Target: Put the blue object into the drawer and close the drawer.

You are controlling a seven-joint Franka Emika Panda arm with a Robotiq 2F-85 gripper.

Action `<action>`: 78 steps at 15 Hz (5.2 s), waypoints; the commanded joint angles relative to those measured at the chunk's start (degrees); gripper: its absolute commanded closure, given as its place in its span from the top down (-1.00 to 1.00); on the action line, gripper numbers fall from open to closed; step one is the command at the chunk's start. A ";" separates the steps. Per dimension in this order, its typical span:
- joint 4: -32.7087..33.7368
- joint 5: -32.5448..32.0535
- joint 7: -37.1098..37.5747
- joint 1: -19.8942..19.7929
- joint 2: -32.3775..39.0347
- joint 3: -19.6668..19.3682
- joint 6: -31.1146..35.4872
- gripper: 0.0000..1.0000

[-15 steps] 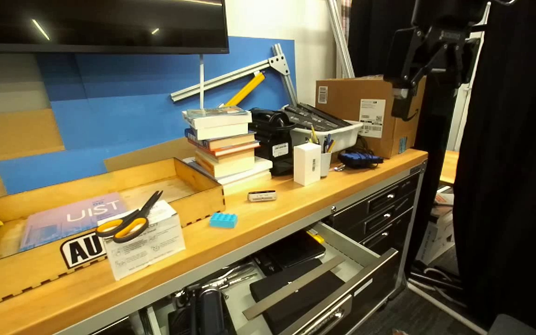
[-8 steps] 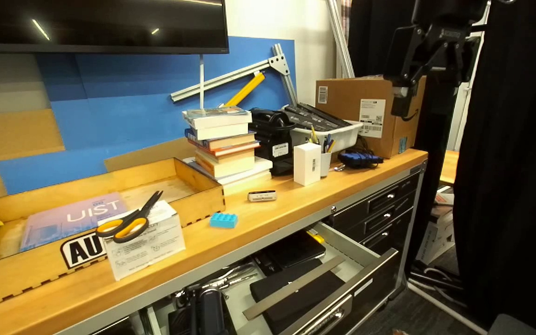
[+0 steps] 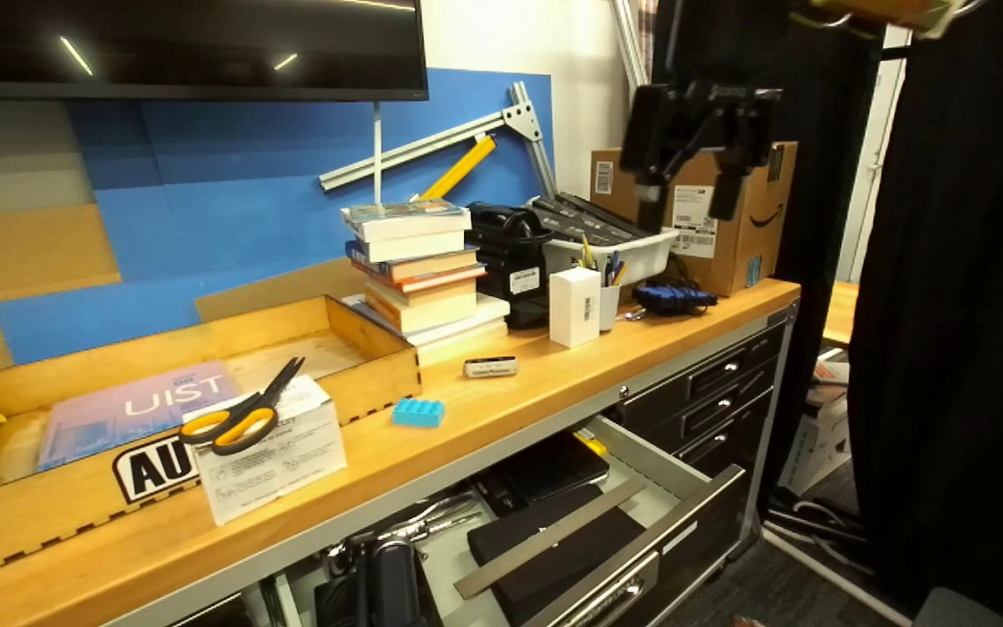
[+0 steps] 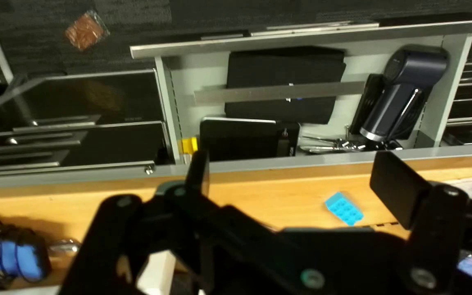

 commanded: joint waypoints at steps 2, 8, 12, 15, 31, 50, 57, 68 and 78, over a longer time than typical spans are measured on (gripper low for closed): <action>11.39 -1.56 1.69 2.56 16.88 5.23 6.02 1.00; 22.87 -10.95 9.37 4.62 37.64 9.49 11.35 1.00; 29.89 -16.52 15.64 8.26 49.71 7.97 12.62 1.00; 34.76 -17.32 19.04 10.94 57.04 6.17 13.59 1.00; 48.86 -12.06 15.56 13.88 70.36 2.62 13.93 0.50; 14.08 -7.31 18.08 8.46 42.92 1.29 14.05 -0.78; 11.20 -14.65 28.77 10.66 50.29 0.93 19.71 -0.78; 12.68 -6.95 25.43 10.12 49.64 1.28 14.68 0.96; -1.94 -0.32 7.96 0.33 24.92 -2.28 6.95 1.00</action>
